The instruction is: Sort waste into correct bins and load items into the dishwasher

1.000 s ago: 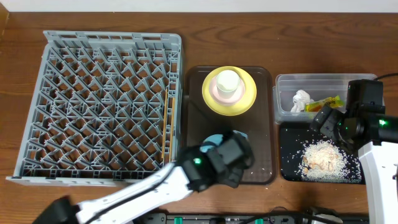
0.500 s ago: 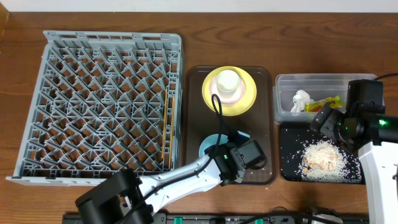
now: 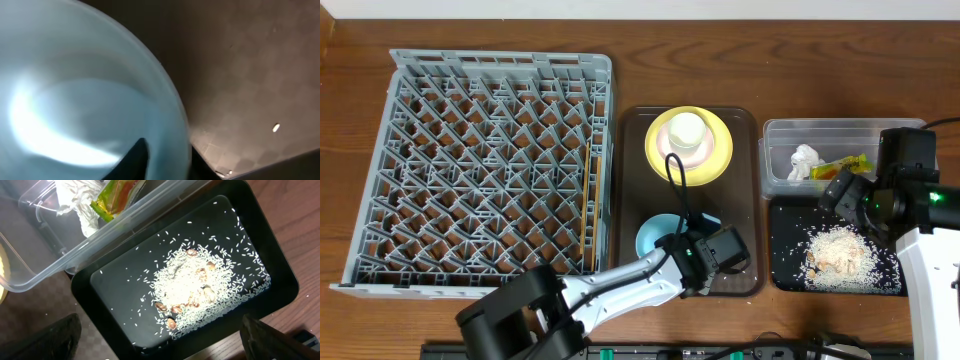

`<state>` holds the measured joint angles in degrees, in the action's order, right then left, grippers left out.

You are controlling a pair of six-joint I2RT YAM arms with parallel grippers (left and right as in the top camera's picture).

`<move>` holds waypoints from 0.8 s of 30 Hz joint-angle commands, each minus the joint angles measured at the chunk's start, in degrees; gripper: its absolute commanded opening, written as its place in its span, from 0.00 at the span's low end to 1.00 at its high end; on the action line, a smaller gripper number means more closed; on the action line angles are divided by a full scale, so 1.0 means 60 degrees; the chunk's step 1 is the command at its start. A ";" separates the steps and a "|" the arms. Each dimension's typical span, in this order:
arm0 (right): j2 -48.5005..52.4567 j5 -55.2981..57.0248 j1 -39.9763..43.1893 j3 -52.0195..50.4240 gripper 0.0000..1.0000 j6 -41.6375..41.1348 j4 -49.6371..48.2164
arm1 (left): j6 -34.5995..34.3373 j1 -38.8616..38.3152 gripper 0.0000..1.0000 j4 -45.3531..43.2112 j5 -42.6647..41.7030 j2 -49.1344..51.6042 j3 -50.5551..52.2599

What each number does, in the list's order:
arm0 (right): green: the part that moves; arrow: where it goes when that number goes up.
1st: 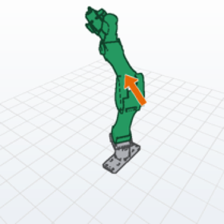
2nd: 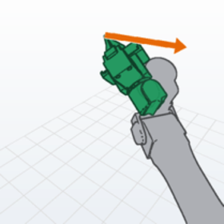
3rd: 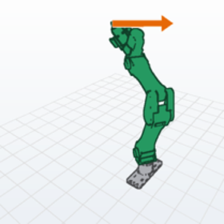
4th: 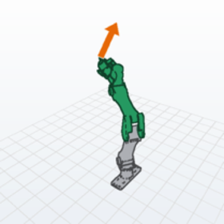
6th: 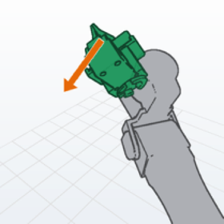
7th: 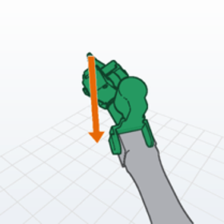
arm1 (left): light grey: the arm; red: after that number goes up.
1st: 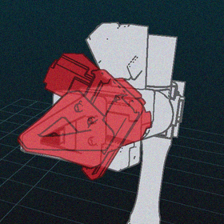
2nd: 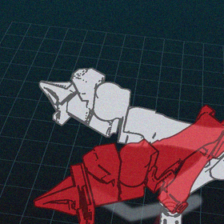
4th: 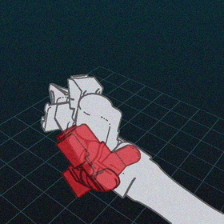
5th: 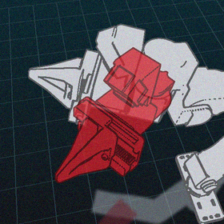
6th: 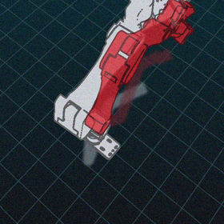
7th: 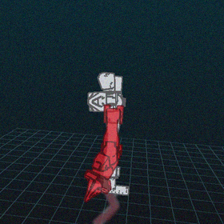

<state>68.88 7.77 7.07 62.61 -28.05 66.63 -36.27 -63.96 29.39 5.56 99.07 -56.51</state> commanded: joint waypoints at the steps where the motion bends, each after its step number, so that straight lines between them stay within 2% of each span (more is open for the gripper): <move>1: -0.0084 0.0171 0.0044 0.0018 0.99 -0.0106 0.0007 | -0.0299 -0.0022 0.14 0.0044 0.0226 0.0073 0.0015; 3: -0.0084 0.0171 0.0044 0.0018 0.99 -0.0106 0.0007 | -0.0299 -0.0022 0.08 0.0044 0.0222 0.0066 0.0011; 8: -0.0084 0.0171 0.0044 0.0018 0.99 -0.0102 0.0007 | -0.0295 -0.0015 0.07 0.0047 0.0229 -0.0266 -0.0036; 13: -0.0084 0.0171 0.0044 0.0018 0.99 -0.0106 0.0007 | -0.0291 0.0277 0.07 -0.0036 -0.0240 -0.1577 -0.0328; 20: -0.0084 0.0171 0.0044 0.0018 0.99 -0.0102 0.0007 | 0.0211 0.1687 0.07 -0.0335 -0.2244 -0.4116 -0.0441; 24: -0.0084 0.0171 0.0044 0.0018 0.99 -0.0106 0.0007 | 0.0514 0.3654 0.07 -0.0743 -0.4645 -0.5351 -0.0441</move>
<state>68.88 7.77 7.07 62.61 -28.08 66.61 -35.77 -49.41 25.39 -9.06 70.91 -58.30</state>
